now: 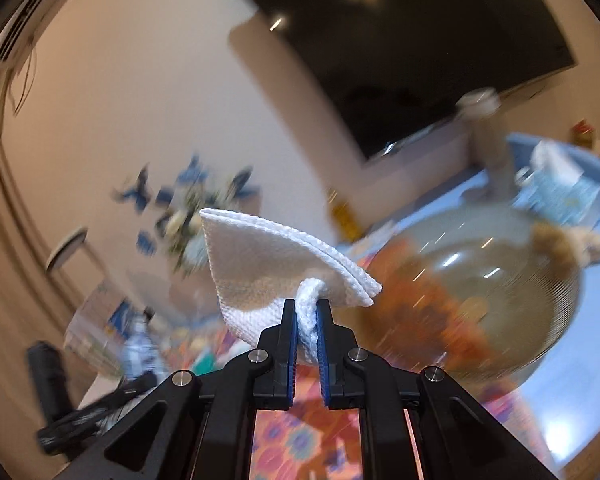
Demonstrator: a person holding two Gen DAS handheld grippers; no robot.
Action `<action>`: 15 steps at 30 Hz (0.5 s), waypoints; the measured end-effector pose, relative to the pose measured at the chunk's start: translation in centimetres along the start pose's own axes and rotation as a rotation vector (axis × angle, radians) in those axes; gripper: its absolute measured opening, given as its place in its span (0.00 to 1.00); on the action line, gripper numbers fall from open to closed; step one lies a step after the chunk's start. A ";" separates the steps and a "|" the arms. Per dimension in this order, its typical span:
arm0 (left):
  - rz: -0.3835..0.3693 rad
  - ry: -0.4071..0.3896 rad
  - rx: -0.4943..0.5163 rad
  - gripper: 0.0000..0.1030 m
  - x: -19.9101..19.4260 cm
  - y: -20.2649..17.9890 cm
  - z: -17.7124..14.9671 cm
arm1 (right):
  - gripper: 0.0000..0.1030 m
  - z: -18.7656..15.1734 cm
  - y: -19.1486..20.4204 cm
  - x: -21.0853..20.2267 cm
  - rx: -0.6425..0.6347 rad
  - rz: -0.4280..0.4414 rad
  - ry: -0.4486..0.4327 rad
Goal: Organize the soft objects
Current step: 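Carry the snack bag and paper towel into the glass bowl and open both grippers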
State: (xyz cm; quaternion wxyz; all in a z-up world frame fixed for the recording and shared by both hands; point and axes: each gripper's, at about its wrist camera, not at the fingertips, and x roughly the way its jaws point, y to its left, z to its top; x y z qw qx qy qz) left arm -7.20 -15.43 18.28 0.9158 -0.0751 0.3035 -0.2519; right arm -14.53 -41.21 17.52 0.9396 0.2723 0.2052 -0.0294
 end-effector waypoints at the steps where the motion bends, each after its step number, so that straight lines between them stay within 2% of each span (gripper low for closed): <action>1: -0.032 -0.015 0.035 0.38 0.2 -2.1 1.1 | 0.08 0.8 -0.7 -0.2 0.007 -0.043 -0.011; 4: -0.144 -0.012 0.113 0.38 2.1 -7.5 3.8 | 0.08 2.6 -3.4 0.0 0.069 -0.150 -0.005; 6: -0.188 0.005 0.157 0.38 4.1 -10.4 4.9 | 0.08 3.2 -5.3 0.6 0.118 -0.206 0.014; 9: -0.248 0.076 0.191 0.38 8.0 -13.5 5.6 | 0.08 3.2 -8.0 2.1 0.164 -0.288 0.062; 13: -0.237 0.154 0.228 0.38 13.7 -15.4 5.0 | 0.08 2.4 -10.5 4.5 0.192 -0.363 0.146; 15: -0.244 0.225 0.226 0.39 16.5 -15.6 4.0 | 0.11 2.0 -11.0 5.6 0.187 -0.407 0.189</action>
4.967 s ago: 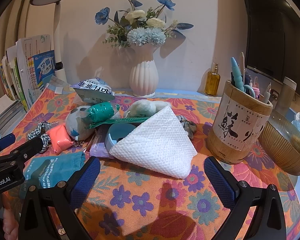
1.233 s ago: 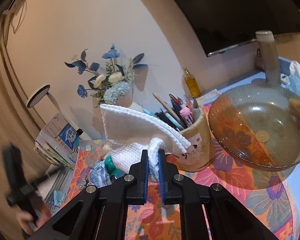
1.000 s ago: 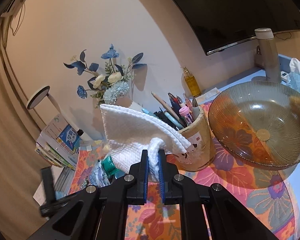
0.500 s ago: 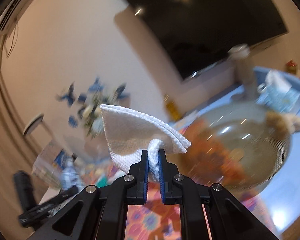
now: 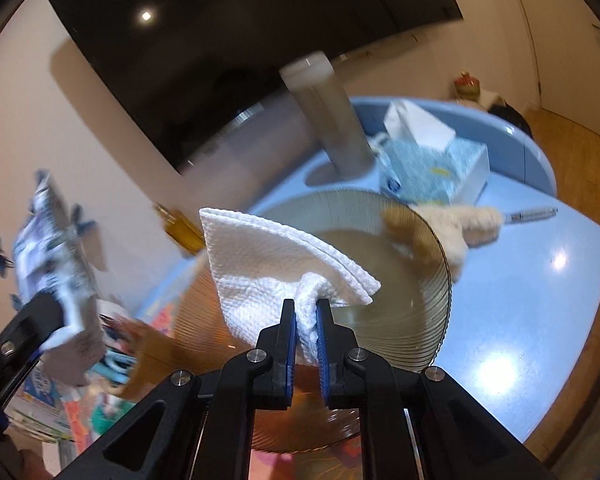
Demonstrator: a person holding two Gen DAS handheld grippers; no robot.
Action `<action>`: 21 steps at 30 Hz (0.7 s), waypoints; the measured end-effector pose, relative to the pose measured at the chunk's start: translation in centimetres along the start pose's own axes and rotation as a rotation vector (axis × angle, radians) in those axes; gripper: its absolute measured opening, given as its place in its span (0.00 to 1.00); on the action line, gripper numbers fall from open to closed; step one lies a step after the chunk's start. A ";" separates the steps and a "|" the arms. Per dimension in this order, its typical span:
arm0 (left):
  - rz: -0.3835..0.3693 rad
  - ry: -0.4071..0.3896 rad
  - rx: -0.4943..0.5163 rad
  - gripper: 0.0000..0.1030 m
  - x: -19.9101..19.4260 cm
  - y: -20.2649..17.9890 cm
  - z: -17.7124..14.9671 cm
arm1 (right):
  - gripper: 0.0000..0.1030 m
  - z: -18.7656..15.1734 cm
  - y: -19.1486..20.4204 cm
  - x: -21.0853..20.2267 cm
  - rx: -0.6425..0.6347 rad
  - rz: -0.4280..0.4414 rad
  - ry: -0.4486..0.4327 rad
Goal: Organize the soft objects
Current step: 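Carry the snack bag and paper towel into the glass bowl and open both grippers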
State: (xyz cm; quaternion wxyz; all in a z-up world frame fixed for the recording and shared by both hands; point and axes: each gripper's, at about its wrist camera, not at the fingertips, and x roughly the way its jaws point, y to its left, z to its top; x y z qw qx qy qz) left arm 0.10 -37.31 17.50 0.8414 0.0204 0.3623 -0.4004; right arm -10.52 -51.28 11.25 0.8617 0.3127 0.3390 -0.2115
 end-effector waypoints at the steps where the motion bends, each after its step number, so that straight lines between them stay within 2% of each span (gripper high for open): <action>1: -0.021 0.025 -0.008 0.41 1.0 0.3 -0.3 | 0.12 -0.1 0.0 0.5 -0.008 -0.018 0.018; 4: -0.056 0.056 -0.024 0.56 2.3 0.7 -0.9 | 0.17 -0.2 -0.1 1.7 -0.033 -0.009 0.088; 5: -0.060 0.058 -0.024 0.71 2.3 0.8 -1.1 | 0.21 -0.3 -0.2 1.7 -0.033 -0.005 0.101; 7: -0.045 0.031 -0.026 0.85 1.6 0.9 -1.3 | 0.25 -0.4 -0.4 1.1 -0.029 -0.002 0.099; 10: -0.057 -0.007 -0.026 0.84 -0.6 1.0 -1.6 | 0.29 -0.8 -0.6 -0.5 -0.021 0.000 0.068; 12: -0.060 -0.039 -0.029 0.84 -2.9 1.3 -2.0 | 0.51 -1.1 -0.5 -1.8 -0.006 0.022 0.040; 14: -0.040 -0.082 -0.028 0.85 -5.0 1.6 -2.3 | 0.58 -1.5 0.1 -3.2 -0.009 0.042 0.003; 18: 0.004 -0.155 -0.041 0.85 -10.2 3.2 -3.7 | 0.58 -2.6 2.9 -5.7 -0.056 0.099 -0.028; 21: 0.011 -0.176 0.011 0.85 -15.3 5.0 -5.8 | 0.59 -3.8 6.0 -7.1 -0.113 0.157 -0.039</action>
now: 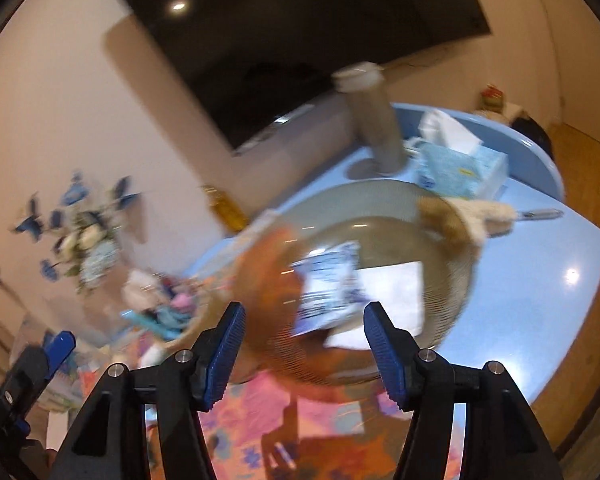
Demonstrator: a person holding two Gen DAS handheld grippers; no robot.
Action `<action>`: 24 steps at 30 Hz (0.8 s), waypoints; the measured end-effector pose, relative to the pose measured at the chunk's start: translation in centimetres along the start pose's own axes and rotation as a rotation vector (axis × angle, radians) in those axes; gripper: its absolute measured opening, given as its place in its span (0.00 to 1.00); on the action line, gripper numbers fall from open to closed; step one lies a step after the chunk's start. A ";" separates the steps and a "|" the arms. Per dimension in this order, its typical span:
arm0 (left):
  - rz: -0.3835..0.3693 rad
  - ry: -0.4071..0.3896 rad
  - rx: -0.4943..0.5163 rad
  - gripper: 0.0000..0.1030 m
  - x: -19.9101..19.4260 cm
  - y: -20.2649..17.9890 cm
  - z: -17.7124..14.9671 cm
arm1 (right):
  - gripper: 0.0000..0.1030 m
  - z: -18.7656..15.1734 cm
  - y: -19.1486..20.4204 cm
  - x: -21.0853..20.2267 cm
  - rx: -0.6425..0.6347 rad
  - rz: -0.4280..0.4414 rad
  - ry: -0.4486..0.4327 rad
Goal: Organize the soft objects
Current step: 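Carry the snack bag and paper towel into the glass bowl and open both grippers, then grasp the fuzzy ball and gingham scrunchie with the left gripper while the right gripper grasps the light blue ring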
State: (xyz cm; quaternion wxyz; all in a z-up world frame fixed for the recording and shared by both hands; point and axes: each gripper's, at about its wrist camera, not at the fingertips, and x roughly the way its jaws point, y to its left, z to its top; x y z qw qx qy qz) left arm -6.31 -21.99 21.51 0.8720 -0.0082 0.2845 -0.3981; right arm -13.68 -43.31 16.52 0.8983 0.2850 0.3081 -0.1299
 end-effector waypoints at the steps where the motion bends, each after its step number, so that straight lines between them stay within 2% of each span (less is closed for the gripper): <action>1: 0.021 -0.009 0.017 0.86 -1.4 0.6 -0.3 | 0.59 -0.5 1.3 -0.4 -0.028 0.020 -0.003; 2: 0.072 -0.023 0.027 0.89 -3.5 1.6 -0.7 | 0.63 -1.2 2.9 -0.7 -0.063 0.046 -0.007; 4: 0.178 -0.053 0.001 0.95 -7.9 4.4 -1.3 | 0.81 -2.5 5.3 -1.0 -0.111 0.093 -0.015; 5: 0.203 -0.064 -0.021 0.99 -9.4 5.6 -1.7 | 0.90 -3.3 6.6 -0.9 -0.141 0.120 -0.019; 7: 0.227 -0.077 -0.074 0.99 -12.6 8.3 -3.2 | 0.92 -5.5 9.7 -0.1 -0.225 0.169 0.000; 9: 0.288 -0.090 -0.121 0.99 -15.2 11.0 -6.3 | 0.92 -7.8 12.1 1.4 -0.294 0.197 0.045; 13: 0.403 -0.016 -0.259 0.99 -15.0 16.5 -12.3 | 0.91 -13.0 15.5 6.8 -0.388 0.211 0.183; 15: 0.445 0.037 -0.343 0.99 -13.9 19.7 -15.5 | 0.91 -15.6 16.9 9.7 -0.440 0.211 0.234; 17: 0.479 0.060 -0.381 0.99 -12.8 21.5 -17.6 | 0.91 -17.5 17.3 11.5 -0.481 0.207 0.261; 21: 0.462 0.060 -0.459 0.99 -11.6 23.8 -20.7 | 0.91 -19.3 17.5 13.6 -0.532 0.150 0.283; 24: 0.438 0.075 -0.526 0.99 -11.0 24.9 -21.6 | 0.91 -19.4 17.5 14.4 -0.529 0.156 0.304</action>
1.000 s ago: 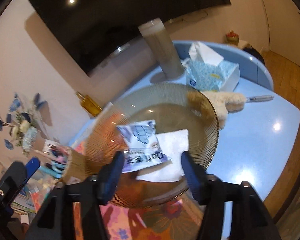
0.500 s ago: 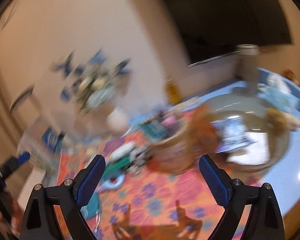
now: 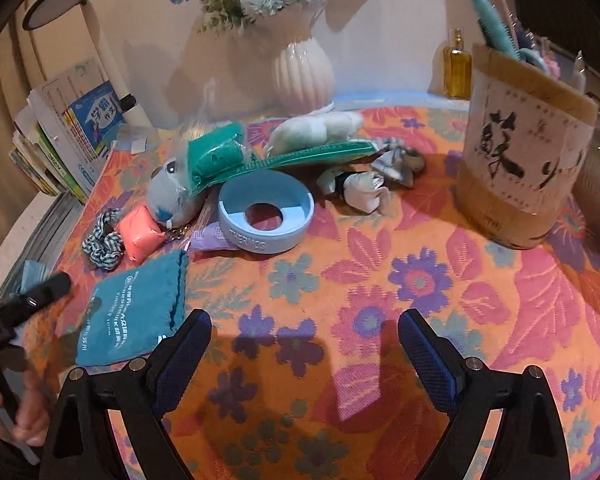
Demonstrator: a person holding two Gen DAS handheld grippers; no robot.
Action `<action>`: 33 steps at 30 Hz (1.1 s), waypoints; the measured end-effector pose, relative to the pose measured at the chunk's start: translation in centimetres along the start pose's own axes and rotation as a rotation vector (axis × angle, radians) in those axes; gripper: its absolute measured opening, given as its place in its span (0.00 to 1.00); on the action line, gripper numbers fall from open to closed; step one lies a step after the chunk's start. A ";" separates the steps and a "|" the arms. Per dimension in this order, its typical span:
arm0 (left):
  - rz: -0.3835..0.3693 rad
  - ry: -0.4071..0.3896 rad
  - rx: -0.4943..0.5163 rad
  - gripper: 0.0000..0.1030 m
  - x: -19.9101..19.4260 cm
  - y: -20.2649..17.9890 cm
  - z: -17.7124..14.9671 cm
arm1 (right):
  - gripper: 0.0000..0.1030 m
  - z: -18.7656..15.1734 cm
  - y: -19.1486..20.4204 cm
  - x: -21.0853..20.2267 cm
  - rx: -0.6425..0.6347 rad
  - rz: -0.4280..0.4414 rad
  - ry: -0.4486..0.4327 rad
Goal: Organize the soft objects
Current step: 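Grasp the fuzzy ball and gingham scrunchie with the left gripper while the right gripper grasps the light blue ring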
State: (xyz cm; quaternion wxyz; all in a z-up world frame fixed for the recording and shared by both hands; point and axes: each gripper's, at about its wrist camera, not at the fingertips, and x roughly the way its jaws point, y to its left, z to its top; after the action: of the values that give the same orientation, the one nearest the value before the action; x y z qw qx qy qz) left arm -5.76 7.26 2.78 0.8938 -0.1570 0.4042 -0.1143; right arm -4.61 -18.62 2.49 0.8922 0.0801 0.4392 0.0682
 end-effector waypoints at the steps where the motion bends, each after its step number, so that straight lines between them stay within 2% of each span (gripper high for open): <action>1: -0.005 -0.012 -0.009 0.99 -0.2 0.1 0.1 | 0.91 0.0 -0.1 0.3 0.004 0.006 0.013; 6: -0.003 -0.029 -0.065 0.99 -0.4 1.1 -0.3 | 0.92 0.3 -0.2 1.1 0.015 -0.004 0.043; 14: 0.032 0.021 -0.153 0.99 -0.5 1.8 1.0 | 0.93 0.4 -0.6 0.8 0.040 0.016 0.072; 16: 0.027 0.020 -0.164 0.99 -1.0 1.7 1.8 | 0.96 0.9 -0.9 0.8 0.080 0.066 0.121; 18: 0.053 0.023 -0.153 0.99 -0.8 1.6 3.1 | 0.96 2.1 -0.9 0.8 0.140 0.169 0.157; 21: 0.109 0.018 -0.114 0.99 0.7 1.9 4.5 | 0.96 3.7 -0.7 0.6 0.177 0.203 0.124; 24: 0.092 0.038 -0.106 0.93 2.7 2.8 4.8 | 0.96 4.7 0.2 1.7 0.142 0.147 0.109; 27: 0.071 0.010 -0.106 0.89 3.1 3.2 4.2 | 0.95 5.0 0.8 3.1 0.111 0.100 0.077; 30: 0.025 -0.036 -0.088 0.89 2.4 2.8 3.9 | 0.95 5.2 1.1 4.2 0.105 0.089 0.046; 33: 0.032 -0.037 -0.063 0.85 2.5 2.4 3.9 | 0.91 5.2 1.1 5.0 0.143 0.102 0.007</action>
State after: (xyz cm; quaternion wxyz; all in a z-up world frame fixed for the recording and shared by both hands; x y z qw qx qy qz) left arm -1.01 9.38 2.62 0.8974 -0.1808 0.3935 -0.0844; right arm 2.53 -17.01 1.99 0.8780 0.1655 0.4415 0.0823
